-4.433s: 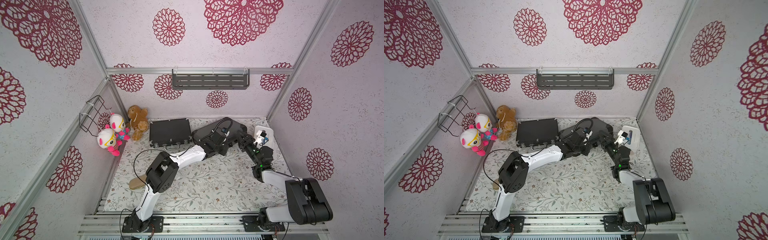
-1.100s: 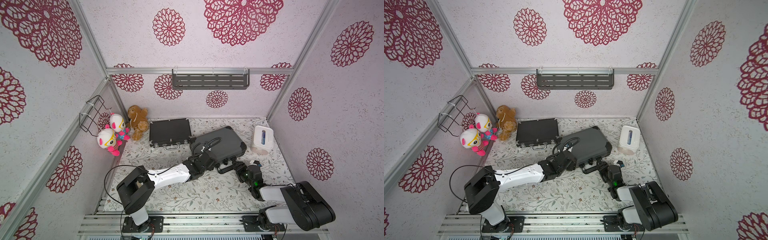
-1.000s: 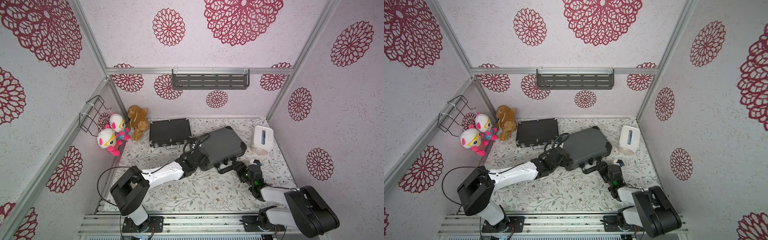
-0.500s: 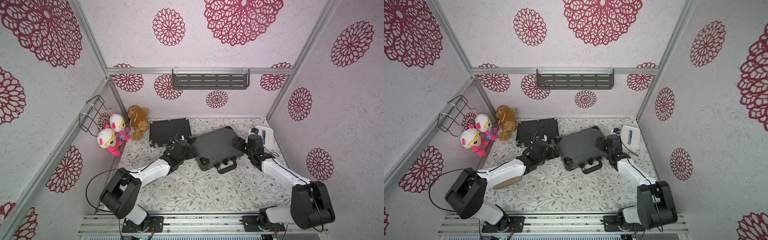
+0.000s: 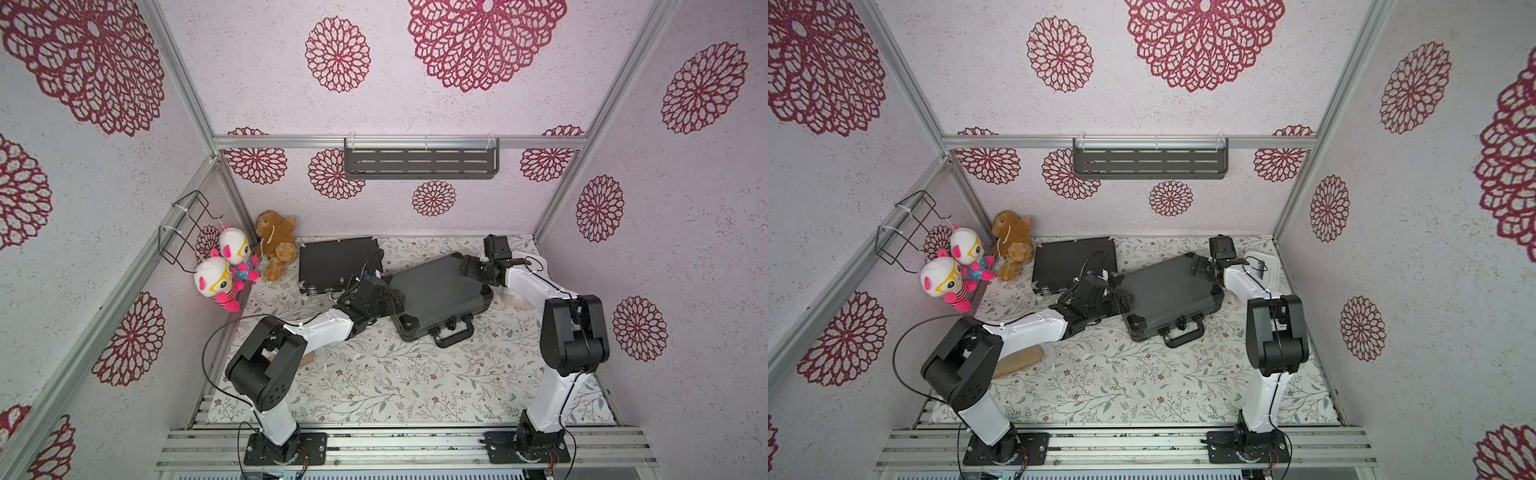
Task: Open the poker set cases
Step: Adjust the poker set case at the center of the board.
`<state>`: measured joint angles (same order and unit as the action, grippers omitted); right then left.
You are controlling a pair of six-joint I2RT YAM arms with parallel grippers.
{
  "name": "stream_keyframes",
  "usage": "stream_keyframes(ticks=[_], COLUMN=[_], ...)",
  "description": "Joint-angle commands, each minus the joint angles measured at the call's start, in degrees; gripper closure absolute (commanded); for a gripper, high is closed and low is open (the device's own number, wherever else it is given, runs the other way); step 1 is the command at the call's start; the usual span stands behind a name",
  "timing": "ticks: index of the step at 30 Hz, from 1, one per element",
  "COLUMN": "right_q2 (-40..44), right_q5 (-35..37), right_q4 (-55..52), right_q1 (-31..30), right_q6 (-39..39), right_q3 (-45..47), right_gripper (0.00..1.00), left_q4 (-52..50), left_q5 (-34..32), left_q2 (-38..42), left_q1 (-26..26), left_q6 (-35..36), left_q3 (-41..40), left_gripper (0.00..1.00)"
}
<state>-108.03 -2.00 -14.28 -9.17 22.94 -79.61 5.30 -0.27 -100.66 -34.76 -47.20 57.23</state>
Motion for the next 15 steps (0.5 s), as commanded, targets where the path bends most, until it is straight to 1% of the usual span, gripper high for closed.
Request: stream_keyframes(ticks=[1,5,7,8,15], right_q2=[-0.1,2.1,3.3,4.2,10.9], right_q5=[-7.2,-13.2,-15.2,-15.8,-15.6], right_q4=[-3.6,1.7,4.2,5.3,10.8], right_q1=[0.1,0.2,0.1,0.1,0.0], right_q6=[-2.6,-0.6,0.3,0.7,1.9], right_q3=[2.6,10.1,13.6,15.5,26.7], right_gripper=[0.11,0.1,0.11,0.11,0.11], left_q4=[1.5,1.1,0.1,-0.6,-6.0], left_q5=[3.2,8.2,9.2,9.5,9.8], left_q2=[-3.3,-9.2,-11.3,-14.0,-19.4], left_q1=[0.4,0.1,-0.4,-0.7,-1.3], left_q6=[-0.7,-0.6,0.1,0.8,4.5], left_q3=[2.8,8.3,11.2,12.6,21.0], left_gripper=[0.08,0.12,0.14,0.15,0.15])
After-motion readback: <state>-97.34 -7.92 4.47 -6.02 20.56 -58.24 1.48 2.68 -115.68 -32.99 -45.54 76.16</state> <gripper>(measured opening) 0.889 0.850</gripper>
